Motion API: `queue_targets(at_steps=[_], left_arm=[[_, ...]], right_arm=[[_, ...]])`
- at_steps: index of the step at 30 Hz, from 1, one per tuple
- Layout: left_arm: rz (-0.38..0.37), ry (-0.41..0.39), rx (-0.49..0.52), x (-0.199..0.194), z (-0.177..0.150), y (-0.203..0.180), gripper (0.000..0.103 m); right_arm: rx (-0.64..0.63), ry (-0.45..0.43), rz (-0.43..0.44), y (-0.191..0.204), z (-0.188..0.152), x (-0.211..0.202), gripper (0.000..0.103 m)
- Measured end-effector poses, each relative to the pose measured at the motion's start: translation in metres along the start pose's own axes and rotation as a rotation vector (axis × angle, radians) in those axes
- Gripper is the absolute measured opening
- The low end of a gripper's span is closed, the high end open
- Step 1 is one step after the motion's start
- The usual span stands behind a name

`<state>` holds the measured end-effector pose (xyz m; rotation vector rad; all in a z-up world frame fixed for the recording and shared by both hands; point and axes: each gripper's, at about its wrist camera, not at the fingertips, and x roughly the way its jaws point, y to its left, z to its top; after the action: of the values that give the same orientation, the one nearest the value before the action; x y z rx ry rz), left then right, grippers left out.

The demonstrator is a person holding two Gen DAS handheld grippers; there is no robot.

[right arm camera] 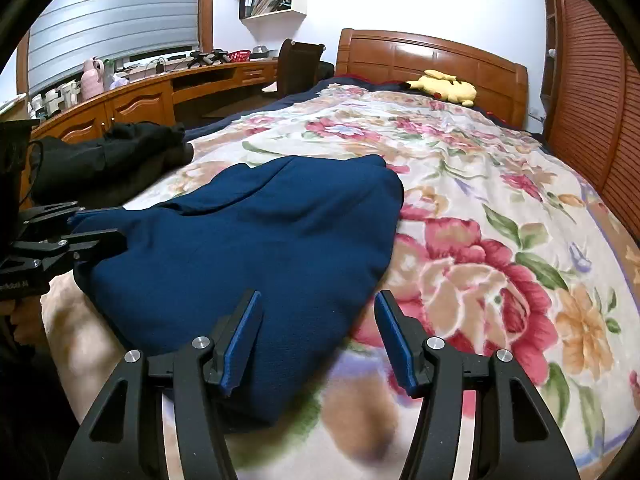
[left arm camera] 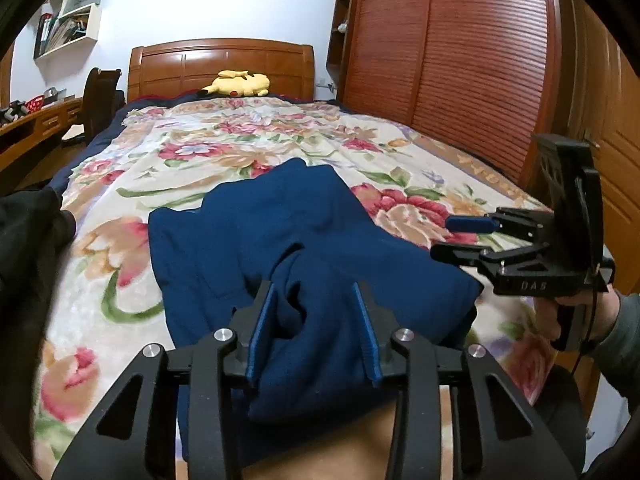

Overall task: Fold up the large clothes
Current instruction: 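Grasp the folded jacket bundle with the left tool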

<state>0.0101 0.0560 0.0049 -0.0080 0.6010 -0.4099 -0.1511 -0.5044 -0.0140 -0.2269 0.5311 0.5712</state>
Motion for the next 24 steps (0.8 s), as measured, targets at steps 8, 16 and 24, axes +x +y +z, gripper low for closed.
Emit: queue_targets(at_steps=[8,16,24], left_arm=[[-0.008,0.066,0.009,0.005,-0.006,0.004,0.04],[0.093,0.003,0.049,-0.024,0.005,-0.014,0.014],[0.231,-0.025,-0.013,-0.069,0.01,0.02,0.013]], right_arm=[[-0.054,0.009,-0.024,0.002,0.01,0.002,0.061],[-0.087,0.001,-0.025,-0.004,0.011,0.002,0.061],[-0.056,-0.028,0.013,-0.015,0.028,0.006,0.061]])
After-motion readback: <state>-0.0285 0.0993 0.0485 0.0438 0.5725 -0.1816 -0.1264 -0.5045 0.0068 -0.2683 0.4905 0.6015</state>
